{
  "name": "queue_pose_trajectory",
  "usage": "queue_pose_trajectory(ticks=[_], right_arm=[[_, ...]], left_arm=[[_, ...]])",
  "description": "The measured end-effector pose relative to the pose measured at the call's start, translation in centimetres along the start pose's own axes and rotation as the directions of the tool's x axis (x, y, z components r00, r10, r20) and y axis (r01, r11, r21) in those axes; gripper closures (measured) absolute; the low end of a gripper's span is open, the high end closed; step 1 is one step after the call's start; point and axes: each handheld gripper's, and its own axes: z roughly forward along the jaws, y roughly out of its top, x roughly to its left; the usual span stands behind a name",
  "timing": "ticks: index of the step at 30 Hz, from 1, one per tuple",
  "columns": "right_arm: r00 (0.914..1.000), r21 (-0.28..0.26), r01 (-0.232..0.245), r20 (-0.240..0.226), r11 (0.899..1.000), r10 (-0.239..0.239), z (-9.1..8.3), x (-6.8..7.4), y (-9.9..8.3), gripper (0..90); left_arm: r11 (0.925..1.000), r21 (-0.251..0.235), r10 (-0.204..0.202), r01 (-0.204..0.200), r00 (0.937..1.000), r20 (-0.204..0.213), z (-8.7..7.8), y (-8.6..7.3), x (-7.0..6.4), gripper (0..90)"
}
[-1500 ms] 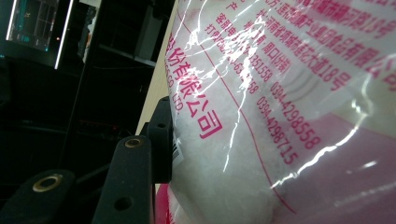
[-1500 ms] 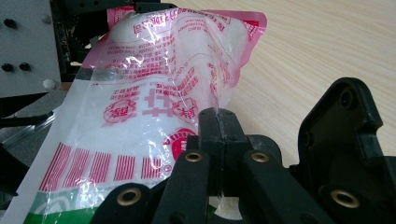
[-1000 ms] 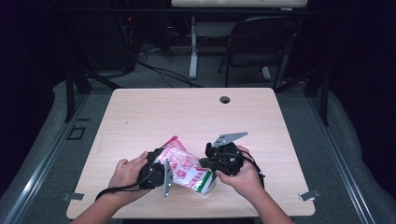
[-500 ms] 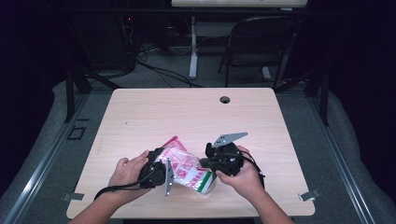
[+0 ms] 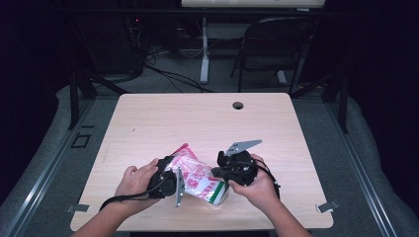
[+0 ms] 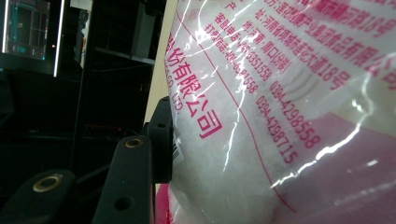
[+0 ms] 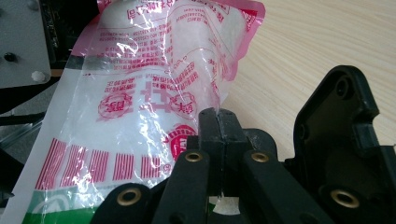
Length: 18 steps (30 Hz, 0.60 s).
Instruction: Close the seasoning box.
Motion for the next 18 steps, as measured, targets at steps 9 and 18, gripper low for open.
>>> queue_pose_trajectory(ticks=[9, 18], right_arm=[[1.0, 0.001, -0.006, 0.007, 1.0, 0.006, 0.01, -0.25, -0.07, 90.0], [0.9998, 0.006, -0.012, 0.016, 1.0, 0.011, -0.05, -0.54, -0.2, 90.0]], left_arm=[[0.9993, 0.006, 0.038, -0.038, 0.999, -0.025, 0.03, 0.45, 0.09, 58.6], [0.9964, 0.013, 0.085, -0.084, 0.9951, -0.051, 0.11, 0.98, 0.2, 58.7]])
